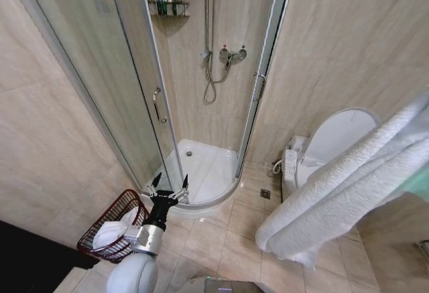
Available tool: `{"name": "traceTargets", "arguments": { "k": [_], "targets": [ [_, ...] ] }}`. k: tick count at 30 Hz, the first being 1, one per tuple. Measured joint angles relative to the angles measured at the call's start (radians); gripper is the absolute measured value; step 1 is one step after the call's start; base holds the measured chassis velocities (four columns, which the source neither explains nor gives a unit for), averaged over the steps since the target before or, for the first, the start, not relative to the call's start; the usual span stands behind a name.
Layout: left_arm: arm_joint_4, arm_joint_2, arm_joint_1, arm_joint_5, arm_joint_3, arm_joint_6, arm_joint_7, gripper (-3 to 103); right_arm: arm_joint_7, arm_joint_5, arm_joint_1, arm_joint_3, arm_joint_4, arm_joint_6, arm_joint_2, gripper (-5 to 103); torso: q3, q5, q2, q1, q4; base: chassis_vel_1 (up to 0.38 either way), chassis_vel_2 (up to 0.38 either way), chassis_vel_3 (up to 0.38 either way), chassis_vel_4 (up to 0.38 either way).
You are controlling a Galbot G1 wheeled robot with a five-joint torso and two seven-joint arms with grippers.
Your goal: Discard the used towel into the hamper.
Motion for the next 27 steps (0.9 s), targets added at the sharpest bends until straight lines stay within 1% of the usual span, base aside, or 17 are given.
{"name": "traceTargets", "arguments": {
  "k": [4, 9, 15, 27],
  "targets": [
    [0.0, 0.0, 0.0, 0.0, 0.0, 0.0, 0.0, 100, 0.004, 0.003, -0.002, 0.001, 0.0, 0.002, 0.0, 9, 0.005, 0.0, 0.008, 0.003, 0.0, 0.0, 0.0, 0.0, 0.0],
    [0.0, 0.0, 0.0, 0.0, 0.0, 0.0, 0.0, 100, 0.003, 0.004, 0.0, -0.004, 0.0, 0.006, 0.001, 9, 0.005, 0.0, 0.008, 0.003, -0.0001, 0.0, 0.0, 0.0, 0.0],
    [0.0, 0.0, 0.0, 0.0, 0.0, 0.0, 0.0, 100, 0.004, 0.038, 0.008, -0.014, 0.0, 0.023, -0.008, 9, 0.003, 0.0001, 0.005, 0.002, 0.0, 0.0, 0.0, 0.0, 0.0],
    [0.0, 0.0, 0.0, 0.0, 0.0, 0.0, 0.0, 100, 0.002, 0.023, 0.007, -0.002, 0.0, 0.017, -0.004, 9, 0.0, 0.0001, -0.001, -0.001, -0.0001, 0.004, 0.003, 0.004, 0.005]
  ]
}}
